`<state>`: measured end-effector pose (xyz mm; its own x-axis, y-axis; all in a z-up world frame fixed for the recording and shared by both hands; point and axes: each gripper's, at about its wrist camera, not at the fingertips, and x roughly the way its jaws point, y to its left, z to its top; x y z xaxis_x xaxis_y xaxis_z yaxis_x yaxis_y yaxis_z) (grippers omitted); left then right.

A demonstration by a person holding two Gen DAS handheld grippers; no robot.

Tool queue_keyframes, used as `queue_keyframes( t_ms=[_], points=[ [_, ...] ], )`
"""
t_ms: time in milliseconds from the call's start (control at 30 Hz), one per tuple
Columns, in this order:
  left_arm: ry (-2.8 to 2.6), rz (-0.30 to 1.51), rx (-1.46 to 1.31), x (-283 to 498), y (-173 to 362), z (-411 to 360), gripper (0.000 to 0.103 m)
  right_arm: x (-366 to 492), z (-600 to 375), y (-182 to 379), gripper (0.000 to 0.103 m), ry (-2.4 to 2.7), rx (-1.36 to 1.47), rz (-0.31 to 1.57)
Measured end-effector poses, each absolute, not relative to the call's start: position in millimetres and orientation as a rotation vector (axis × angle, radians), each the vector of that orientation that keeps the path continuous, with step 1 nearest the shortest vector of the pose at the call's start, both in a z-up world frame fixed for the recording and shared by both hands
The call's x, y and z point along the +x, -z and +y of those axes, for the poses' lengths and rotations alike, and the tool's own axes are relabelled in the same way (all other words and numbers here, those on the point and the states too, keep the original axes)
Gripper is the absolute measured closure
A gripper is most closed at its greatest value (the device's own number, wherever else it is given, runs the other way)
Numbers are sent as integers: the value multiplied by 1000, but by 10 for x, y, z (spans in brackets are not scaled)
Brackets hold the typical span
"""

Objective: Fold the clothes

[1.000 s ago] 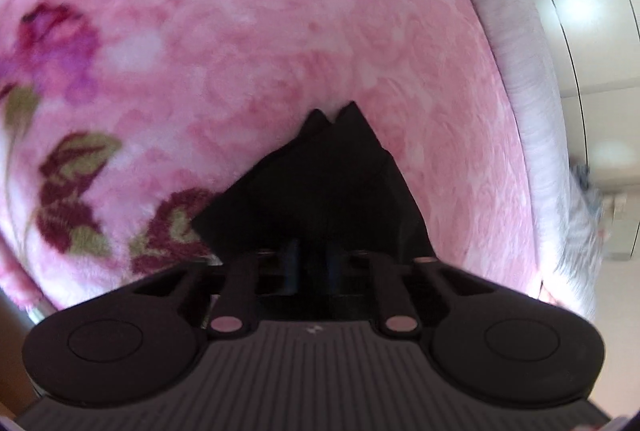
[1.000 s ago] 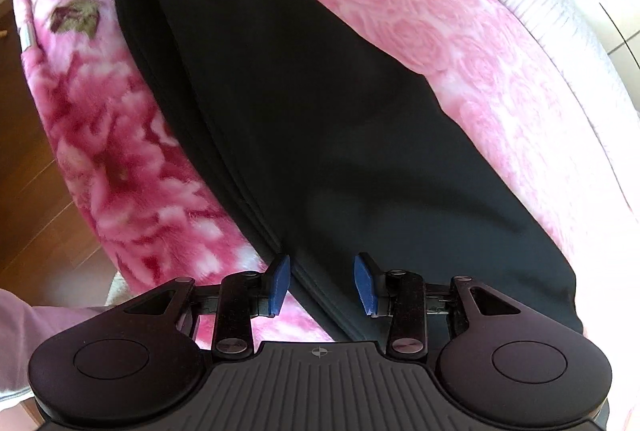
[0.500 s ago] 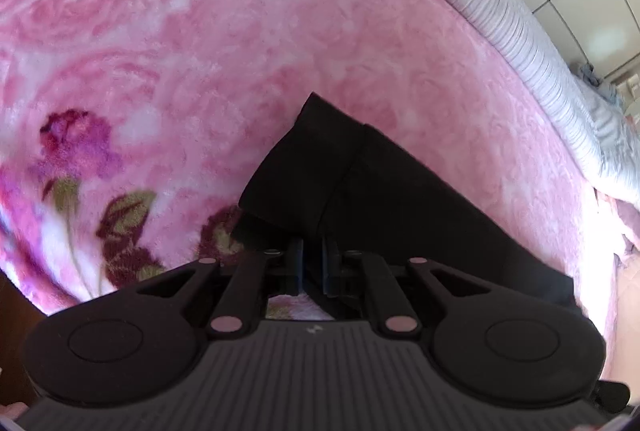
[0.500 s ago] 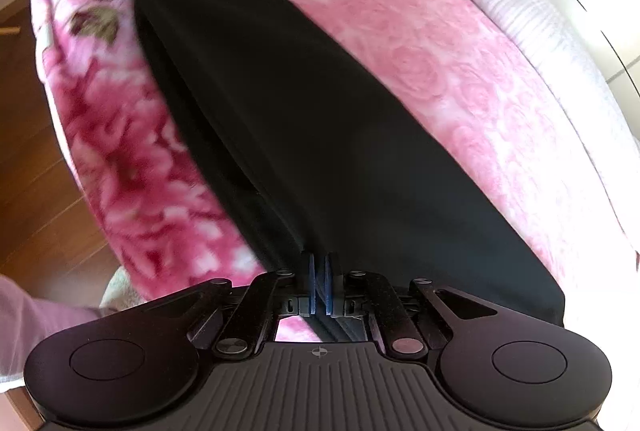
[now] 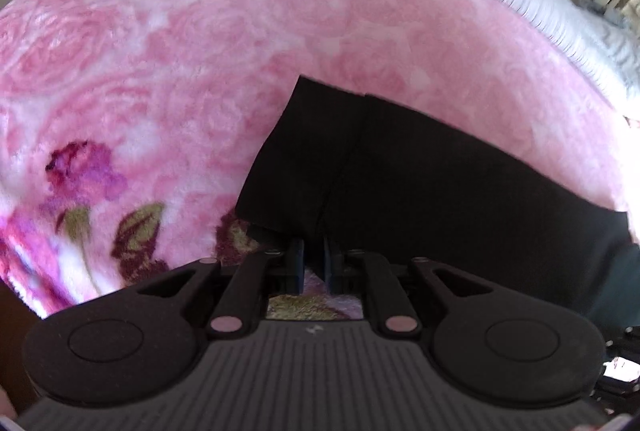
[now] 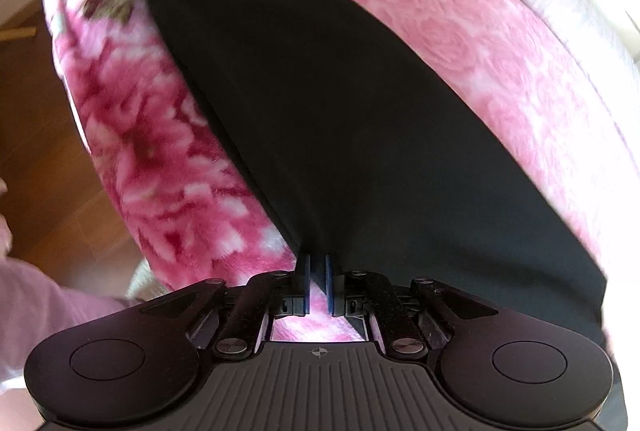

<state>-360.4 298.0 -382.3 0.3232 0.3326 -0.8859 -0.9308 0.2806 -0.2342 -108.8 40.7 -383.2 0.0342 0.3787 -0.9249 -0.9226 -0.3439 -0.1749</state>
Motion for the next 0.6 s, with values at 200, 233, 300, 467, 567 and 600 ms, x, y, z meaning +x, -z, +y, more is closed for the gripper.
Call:
queue_keyframes(
  t_ms=[200,233,300,467,567,600],
  points=[
    [-1030,910,-804,-3372,3500,2902,89,-260,389,3526,94,-1319,-843,854],
    [-1036,929,-777,-3313,3466,2868,89,-82,369,3517,94,-1241,-814,865],
    [-1049,973,-733,-3160,3445,2792,90,337,274,3564,94,-1087,-762,919],
    [-981,992,-759,-2642,3445,2598,91,1138,-194,3882,94,-882,-811,1081],
    [-847,987,-757,-2123,3433,2445,91,1447,-523,3777,94,-910,-713,1135],
    [-803,981,-754,-1935,3429,2395,91,1596,-616,3728,94,-885,-672,1157]
  ],
)
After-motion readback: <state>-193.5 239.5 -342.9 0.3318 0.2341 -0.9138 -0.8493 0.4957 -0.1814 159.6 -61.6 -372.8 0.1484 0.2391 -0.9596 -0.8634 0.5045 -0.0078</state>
